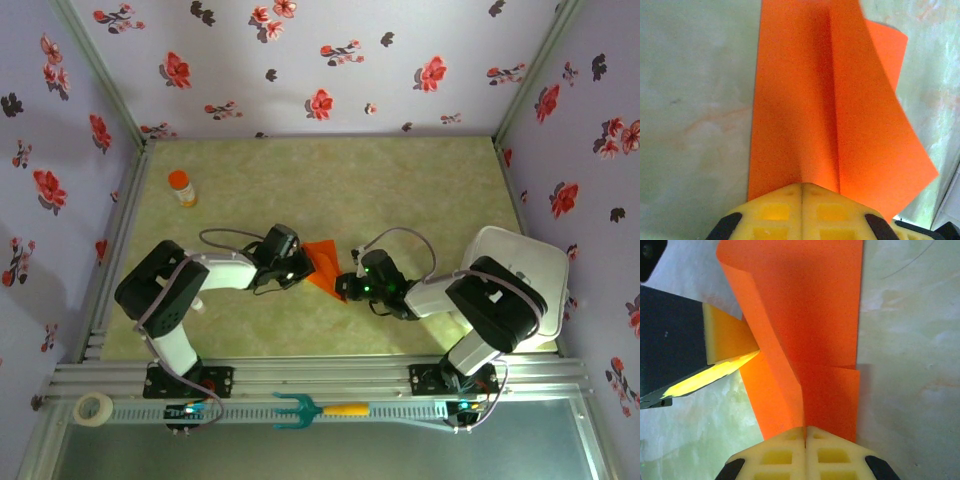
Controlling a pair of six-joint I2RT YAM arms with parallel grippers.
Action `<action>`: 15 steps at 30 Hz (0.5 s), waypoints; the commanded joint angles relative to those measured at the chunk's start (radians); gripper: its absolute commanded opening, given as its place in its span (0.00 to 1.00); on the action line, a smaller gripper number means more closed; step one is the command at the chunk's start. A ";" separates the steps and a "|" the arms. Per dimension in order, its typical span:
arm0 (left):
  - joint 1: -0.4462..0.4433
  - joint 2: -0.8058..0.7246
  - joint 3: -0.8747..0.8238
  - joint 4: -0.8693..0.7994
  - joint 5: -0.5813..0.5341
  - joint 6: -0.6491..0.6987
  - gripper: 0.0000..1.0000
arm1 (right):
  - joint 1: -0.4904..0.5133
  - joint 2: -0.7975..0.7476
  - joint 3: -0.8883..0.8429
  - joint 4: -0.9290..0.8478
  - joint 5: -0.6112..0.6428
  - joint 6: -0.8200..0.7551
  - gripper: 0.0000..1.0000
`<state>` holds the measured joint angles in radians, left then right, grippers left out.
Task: Fold a paper plane with a square sheet of paper (pick it up from the middle)
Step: Fourth fold the wing at the center of the table.
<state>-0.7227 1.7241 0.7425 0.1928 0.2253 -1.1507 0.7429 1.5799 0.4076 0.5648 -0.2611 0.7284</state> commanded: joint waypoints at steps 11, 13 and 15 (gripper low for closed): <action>-0.004 -0.026 -0.028 -0.056 -0.069 -0.022 0.00 | -0.002 0.012 -0.030 0.038 0.032 0.053 0.06; -0.004 -0.028 -0.026 -0.056 -0.069 -0.018 0.00 | -0.003 0.022 -0.029 0.040 0.032 0.059 0.06; -0.004 -0.032 -0.026 -0.059 -0.071 -0.015 0.00 | -0.004 0.030 -0.035 0.061 0.024 0.065 0.06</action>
<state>-0.7246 1.7081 0.7311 0.1825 0.1986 -1.1549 0.7429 1.5845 0.3920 0.6025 -0.2440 0.7712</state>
